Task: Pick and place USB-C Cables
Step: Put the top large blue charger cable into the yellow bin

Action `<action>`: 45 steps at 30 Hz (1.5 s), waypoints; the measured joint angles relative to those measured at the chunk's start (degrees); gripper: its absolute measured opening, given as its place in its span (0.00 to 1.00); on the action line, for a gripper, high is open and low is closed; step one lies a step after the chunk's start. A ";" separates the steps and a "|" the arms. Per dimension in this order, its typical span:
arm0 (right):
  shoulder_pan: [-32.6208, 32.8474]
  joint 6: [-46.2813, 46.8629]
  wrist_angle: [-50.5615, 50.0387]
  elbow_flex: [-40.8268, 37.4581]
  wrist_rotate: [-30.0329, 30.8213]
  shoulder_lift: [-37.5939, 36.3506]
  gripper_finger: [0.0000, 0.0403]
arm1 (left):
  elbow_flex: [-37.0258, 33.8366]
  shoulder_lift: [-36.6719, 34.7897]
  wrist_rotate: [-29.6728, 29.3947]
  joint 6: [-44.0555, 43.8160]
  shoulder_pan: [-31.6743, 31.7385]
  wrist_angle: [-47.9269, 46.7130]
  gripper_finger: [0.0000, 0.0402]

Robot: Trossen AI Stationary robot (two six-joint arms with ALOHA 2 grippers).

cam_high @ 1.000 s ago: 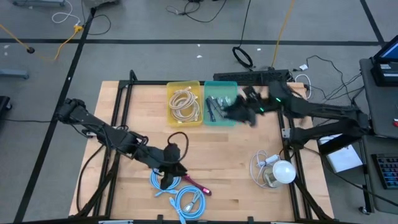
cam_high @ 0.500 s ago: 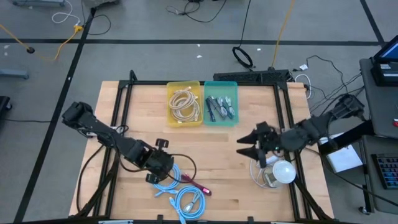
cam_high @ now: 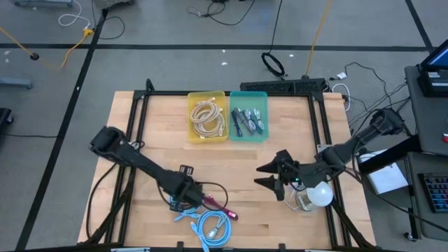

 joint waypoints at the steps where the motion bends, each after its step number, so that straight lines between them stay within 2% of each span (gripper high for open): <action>1: 0.00 -0.11 0.50 0.00 -0.38 0.00 0.60 | 0.00 1.16 -0.28 -0.20 0.04 -0.28 0.55; 5: 0.07 -1.92 2.32 0.00 -0.67 0.00 0.60 | 0.38 5.26 -0.48 -1.31 0.04 -0.68 0.65; 8: 0.06 -3.99 4.91 0.00 -0.61 -0.07 0.60 | 0.52 7.36 0.52 -2.73 0.04 -0.25 0.65; 10: 0.04 -5.38 6.38 0.00 -0.51 -0.04 0.60 | 0.55 7.63 0.60 -5.65 -0.30 -0.23 0.56; 11: 0.04 -5.86 7.12 0.00 -0.49 -0.04 0.60 | 0.55 7.67 0.86 -6.74 -0.35 0.00 0.47; 14: 0.04 -7.19 9.24 0.00 -0.36 -0.04 0.60 | 0.24 6.85 2.13 -8.09 0.04 -0.21 0.12; 15: 0.04 -7.52 9.95 0.00 -0.36 -0.03 0.60 | 0.15 6.37 3.01 -9.42 0.30 -0.02 0.07; 20: -0.06 -7.81 10.42 0.00 1.06 0.00 0.60 | -0.24 0.23 3.60 -17.09 1.49 -3.03 0.02; 25: -0.07 -8.40 11.00 -0.01 2.63 0.00 0.60 | 0.09 -14.11 -5.28 -26.92 5.69 -4.30 0.02; 30: -0.30 -9.29 13.43 -0.02 2.81 0.29 0.60 | 0.15 -27.41 -15.05 -32.74 15.52 -5.11 0.02; 34: -0.48 -9.31 14.68 -0.02 2.82 1.10 0.60 | 0.13 -32.84 -19.70 -30.71 29.28 -2.42 0.02; 36: -0.48 -9.61 15.95 -0.02 2.72 1.61 0.60 | 0.13 -33.44 -18.04 -26.46 37.40 1.68 0.02; 39: -0.48 -10.16 17.49 -0.02 2.38 2.66 0.60 | 0.15 -32.17 -11.37 -19.99 47.29 9.64 0.02; 41: -0.48 -10.17 17.53 -0.02 2.37 3.22 0.60 | 0.26 -29.79 -7.58 -17.71 51.73 13.50 0.02; 45: -0.48 -10.17 17.75 -0.02 2.28 3.73 0.60 | 0.19 -24.28 -4.62 -13.75 56.86 13.77 0.02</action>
